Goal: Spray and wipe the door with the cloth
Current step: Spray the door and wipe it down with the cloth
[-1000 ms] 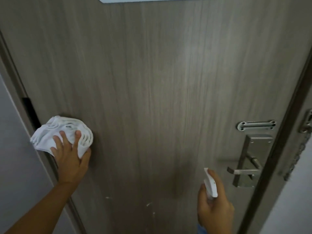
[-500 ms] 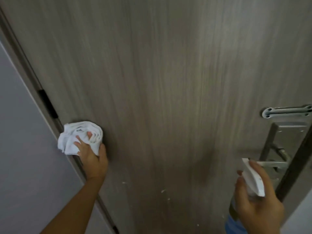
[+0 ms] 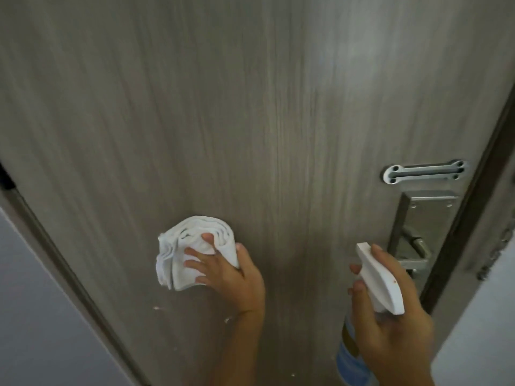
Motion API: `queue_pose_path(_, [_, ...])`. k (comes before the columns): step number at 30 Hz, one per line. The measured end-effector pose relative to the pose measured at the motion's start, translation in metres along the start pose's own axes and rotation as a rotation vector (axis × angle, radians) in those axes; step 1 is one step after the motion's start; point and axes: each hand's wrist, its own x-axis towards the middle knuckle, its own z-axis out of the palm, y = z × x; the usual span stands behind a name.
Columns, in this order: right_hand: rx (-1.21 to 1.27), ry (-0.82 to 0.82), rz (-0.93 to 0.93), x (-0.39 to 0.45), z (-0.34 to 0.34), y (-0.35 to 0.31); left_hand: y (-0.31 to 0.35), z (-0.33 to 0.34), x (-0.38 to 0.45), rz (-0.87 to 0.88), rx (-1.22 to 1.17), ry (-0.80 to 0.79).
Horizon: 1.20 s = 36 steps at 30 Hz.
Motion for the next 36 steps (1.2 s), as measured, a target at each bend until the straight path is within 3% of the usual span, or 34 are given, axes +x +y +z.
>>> queue_pose_path(5, [-0.072, 0.029, 0.056, 0.013, -0.04, 0.002, 0.056, 0.054, -0.062, 0.222, 0.215, -0.08])
queue_pose_path(9, [-0.12, 0.03, 0.075, 0.019, -0.065, 0.01, 0.058, 0.067, -0.078, 0.457, 0.319, -0.172])
queue_pose_path(13, [-0.027, 0.021, 0.155, 0.027, -0.079, 0.008, 0.048, 0.056, -0.066, 0.795, 0.477, -0.28])
queue_pose_path(19, [-0.107, 0.075, 0.082, 0.018, -0.075, 0.002, 0.047, 0.044, -0.019, 1.413, 0.594, -0.408])
queue_pose_path(22, [-0.096, 0.081, 0.075, 0.011, -0.072, 0.002, 0.054, 0.042, -0.004, 1.638, 0.666, -0.467])
queue_pose_path(31, [-0.114, 0.094, 0.102, -0.017, -0.04, -0.012, 0.088, 0.061, -0.023, 1.801, 0.665, -0.712])
queue_pose_path(36, [-0.14, -0.029, 0.143, -0.036, 0.001, -0.019, 0.068, 0.037, 0.006, 1.93, 0.682, -0.796])
